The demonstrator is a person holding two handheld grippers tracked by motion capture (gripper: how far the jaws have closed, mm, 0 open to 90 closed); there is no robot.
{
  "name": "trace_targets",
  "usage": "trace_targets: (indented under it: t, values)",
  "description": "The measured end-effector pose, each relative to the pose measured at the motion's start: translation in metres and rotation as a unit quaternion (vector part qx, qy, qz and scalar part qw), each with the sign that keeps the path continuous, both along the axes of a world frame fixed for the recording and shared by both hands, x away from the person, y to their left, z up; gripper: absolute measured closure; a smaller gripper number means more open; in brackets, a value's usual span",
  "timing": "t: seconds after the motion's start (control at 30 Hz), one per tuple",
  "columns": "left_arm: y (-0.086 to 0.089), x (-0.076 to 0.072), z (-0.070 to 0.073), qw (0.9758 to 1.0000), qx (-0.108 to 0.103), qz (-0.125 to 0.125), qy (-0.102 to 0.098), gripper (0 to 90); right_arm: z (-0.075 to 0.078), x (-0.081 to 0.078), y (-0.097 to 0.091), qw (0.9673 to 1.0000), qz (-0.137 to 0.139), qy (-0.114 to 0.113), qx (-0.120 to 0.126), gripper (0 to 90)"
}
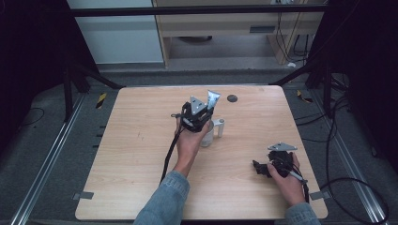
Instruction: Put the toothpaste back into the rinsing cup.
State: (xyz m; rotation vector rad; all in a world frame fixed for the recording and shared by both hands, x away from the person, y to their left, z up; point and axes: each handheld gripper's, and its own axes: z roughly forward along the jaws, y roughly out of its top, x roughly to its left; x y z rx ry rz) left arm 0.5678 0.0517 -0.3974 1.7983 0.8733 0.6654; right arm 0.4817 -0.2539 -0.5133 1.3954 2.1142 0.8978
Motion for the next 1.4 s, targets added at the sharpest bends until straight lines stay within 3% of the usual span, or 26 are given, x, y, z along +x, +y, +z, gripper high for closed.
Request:
trace_targets:
  t: [1.4]
  values:
    - [0.007,-0.004,-0.020,0.9997,-0.021,0.008,0.005,77.5,0.000,0.000,0.000,1.0000,0.000,0.000,0.000,0.5]
